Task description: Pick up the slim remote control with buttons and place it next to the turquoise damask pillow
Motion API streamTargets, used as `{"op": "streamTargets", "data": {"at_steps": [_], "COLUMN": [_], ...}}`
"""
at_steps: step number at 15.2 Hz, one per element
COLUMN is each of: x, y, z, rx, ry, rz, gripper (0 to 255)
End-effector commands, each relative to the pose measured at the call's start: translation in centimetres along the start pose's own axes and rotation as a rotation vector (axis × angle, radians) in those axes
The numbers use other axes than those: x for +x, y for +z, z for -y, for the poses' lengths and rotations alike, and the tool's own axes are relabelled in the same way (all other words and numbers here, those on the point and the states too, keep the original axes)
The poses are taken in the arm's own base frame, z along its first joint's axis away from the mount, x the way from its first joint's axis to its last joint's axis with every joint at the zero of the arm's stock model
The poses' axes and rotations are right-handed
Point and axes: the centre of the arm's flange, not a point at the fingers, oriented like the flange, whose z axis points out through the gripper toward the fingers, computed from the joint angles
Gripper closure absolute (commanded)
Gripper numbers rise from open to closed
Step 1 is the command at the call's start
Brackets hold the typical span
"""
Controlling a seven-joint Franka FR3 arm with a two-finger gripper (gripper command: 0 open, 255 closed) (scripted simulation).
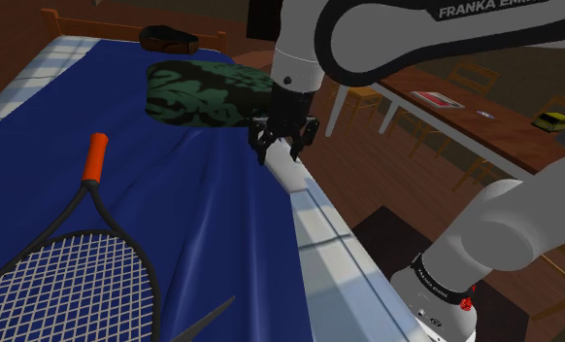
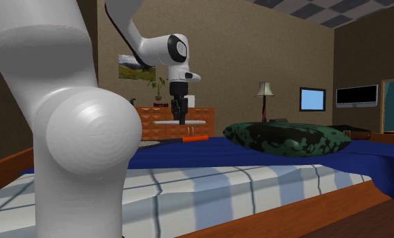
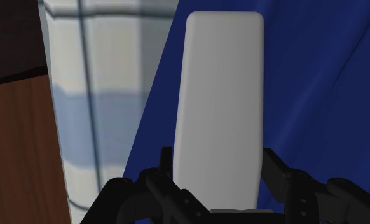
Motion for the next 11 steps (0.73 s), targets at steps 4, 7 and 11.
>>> {"op": "streamTargets", "data": {"at_steps": [4,7,11], "x": [-0.1,-0.1,0.0], "y": [-2.6,-4.2,-6.3], "z": [0.0,0.1,0.1], "rx": [0.000,0.000,0.000], "ry": [0.000,0.000,0.000], "rz": [0.000,0.000,0.000], "gripper": [255,255,255]}}
